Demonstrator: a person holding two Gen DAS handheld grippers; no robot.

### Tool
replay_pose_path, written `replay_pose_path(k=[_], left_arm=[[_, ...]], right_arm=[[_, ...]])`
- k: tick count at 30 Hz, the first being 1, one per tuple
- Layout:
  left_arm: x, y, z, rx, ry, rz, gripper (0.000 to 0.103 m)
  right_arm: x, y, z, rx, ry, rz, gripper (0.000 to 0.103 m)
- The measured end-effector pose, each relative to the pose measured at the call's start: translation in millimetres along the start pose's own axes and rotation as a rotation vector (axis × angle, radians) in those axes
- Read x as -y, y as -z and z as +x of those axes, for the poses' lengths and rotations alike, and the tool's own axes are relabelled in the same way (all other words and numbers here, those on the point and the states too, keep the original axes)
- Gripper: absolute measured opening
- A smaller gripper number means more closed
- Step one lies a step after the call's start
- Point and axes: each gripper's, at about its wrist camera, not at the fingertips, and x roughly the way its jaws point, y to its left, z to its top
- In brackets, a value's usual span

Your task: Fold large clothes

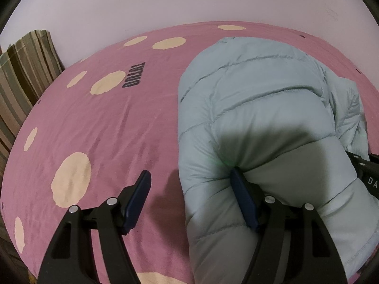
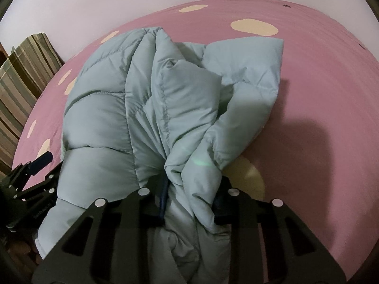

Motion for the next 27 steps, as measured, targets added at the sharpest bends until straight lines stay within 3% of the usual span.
replay_pose_path(k=[9, 17, 27], left_arm=[[-20.7, -5.1, 11.1, -0.014, -0.004, -0.048, 0.069], [-21.6, -4.3, 10.1, -0.011, -0.007, -0.050, 0.069], [-17.2, -6.6, 4.5, -0.002, -0.026, -0.034, 0.069]], right_arm=[[-23.5, -9.6, 10.7, -0.002, -0.010, -0.030, 0.026], [-20.2, -8.2, 7.5, 0.004, -0.018, -0.026, 0.027], [-15.5, -9.4, -6.7, 0.029, 0.039, -0.021, 0.045]])
